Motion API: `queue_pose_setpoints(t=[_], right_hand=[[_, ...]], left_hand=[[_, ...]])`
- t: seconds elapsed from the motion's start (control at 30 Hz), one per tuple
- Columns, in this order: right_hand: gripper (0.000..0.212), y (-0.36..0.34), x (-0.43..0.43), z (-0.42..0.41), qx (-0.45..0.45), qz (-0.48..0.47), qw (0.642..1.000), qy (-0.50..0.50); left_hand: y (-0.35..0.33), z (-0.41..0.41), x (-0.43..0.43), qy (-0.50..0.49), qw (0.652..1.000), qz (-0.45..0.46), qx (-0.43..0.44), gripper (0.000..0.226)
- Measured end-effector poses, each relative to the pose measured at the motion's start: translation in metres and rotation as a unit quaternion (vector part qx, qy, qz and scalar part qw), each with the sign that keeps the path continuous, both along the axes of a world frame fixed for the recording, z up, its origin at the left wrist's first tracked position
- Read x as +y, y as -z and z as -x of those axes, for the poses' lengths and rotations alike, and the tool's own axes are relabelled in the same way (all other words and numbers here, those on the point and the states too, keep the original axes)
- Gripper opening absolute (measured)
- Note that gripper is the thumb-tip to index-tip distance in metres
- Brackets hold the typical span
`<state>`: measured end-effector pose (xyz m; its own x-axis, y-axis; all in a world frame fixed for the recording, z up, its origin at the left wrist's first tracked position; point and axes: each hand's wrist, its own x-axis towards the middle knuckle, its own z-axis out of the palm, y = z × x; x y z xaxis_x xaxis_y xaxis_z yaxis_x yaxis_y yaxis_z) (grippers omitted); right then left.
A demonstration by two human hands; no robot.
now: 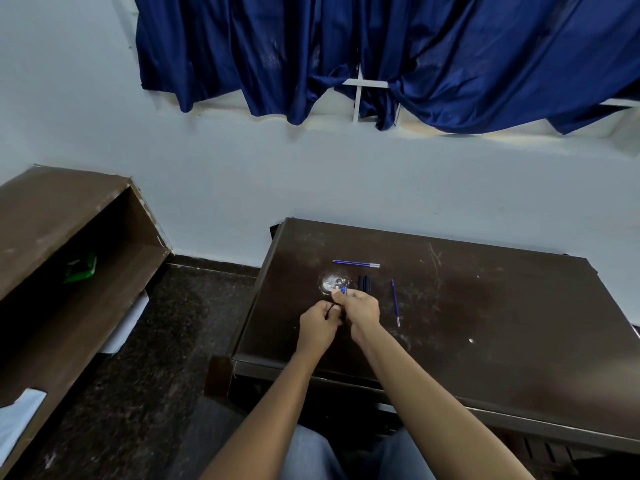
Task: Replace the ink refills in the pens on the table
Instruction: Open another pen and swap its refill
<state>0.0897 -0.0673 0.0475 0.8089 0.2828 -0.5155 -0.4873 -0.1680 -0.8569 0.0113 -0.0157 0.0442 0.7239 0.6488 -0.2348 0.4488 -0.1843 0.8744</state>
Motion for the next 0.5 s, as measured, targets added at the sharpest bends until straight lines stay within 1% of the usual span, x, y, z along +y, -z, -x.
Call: queue_pose_setpoints(t=[0.1,0.17,0.2,0.3,0.43,0.5], right_hand=[[0.01,-0.01,-0.001,-0.001,0.031,-0.008,0.999,0.022],[0.004,-0.016,-0.005,-0.001,0.035,-0.009,0.999,0.026],[0.004,-0.02,-0.008,0.0,0.032,-0.013,0.999,0.026],[0.018,-0.03,-0.018,0.002,0.03,-0.04,0.999,0.011],[0.026,-0.039,-0.028,0.008,0.035,-0.071,0.996,-0.034],[0.025,-0.043,-0.033,0.01,0.038,-0.088,0.994,-0.048]], left_hand=[[-0.01,0.002,-0.004,0.0,0.998,0.053,-0.017,0.023],[-0.019,0.003,-0.007,-0.007,0.997,0.078,-0.021,0.028],[-0.023,0.004,-0.007,-0.005,0.997,0.08,-0.017,0.029],[-0.035,0.006,-0.008,-0.002,0.994,0.105,-0.002,0.028],[-0.045,0.01,-0.011,0.004,0.972,0.233,-0.007,0.026],[-0.049,0.012,-0.011,-0.001,0.945,0.326,-0.019,0.028]])
